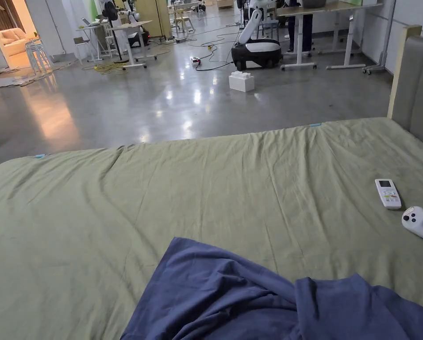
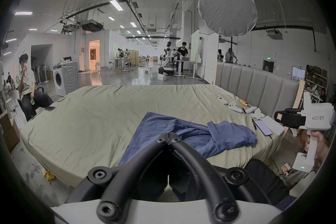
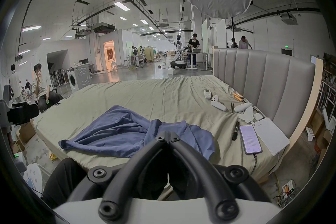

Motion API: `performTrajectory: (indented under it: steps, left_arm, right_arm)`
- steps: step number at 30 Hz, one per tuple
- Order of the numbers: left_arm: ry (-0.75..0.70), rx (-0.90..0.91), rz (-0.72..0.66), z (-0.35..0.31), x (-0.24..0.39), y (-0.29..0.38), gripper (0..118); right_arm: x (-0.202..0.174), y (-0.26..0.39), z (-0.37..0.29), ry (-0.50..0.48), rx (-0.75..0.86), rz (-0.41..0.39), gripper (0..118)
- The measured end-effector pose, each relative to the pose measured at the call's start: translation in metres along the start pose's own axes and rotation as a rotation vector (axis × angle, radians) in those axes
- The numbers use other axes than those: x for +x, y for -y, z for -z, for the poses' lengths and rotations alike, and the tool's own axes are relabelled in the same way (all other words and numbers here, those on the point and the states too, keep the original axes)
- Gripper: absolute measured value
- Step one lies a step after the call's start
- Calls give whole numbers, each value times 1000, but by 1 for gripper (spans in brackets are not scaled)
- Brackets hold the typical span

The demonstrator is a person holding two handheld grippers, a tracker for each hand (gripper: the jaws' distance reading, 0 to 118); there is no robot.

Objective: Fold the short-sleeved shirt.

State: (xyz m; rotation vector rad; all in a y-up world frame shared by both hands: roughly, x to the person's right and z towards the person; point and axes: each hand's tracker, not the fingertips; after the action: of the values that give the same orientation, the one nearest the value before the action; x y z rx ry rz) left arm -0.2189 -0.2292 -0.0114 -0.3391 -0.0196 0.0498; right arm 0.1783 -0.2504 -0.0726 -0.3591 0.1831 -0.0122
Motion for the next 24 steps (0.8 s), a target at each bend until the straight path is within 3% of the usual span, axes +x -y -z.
performTrajectory:
  steps: [9, 13, 16, 18, 20, 21, 24]
  left_arm:
    - [92, -28, -88, 62, -26, -34, 0]
    - [109, -29, -87, 138, -41, -62, 0]
    - [134, -173, -92, 233, -57, -76, 2]
    - [160, -321, -146, 300, -68, -80, 40]
    - [182, -397, -217, 365, -79, -78, 95]
    - [138, -414, -234, 395, -83, -76, 99]
    - [49, -504, -274, 476, -92, -63, 98]
  right_arm:
    - [3, 9, 16, -18, -48, 21, 0]
    - [8, 12, 26, -11, -76, 45, 0]
    - [13, 16, 32, 3, -101, 59, 0]
    - [17, 19, 35, 8, -124, 75, 0]
    - [20, 24, 40, 19, -165, 91, 0]
    - [22, 27, 43, 20, -187, 95, 0]
    - [27, 35, 48, 17, -219, 101, 0]
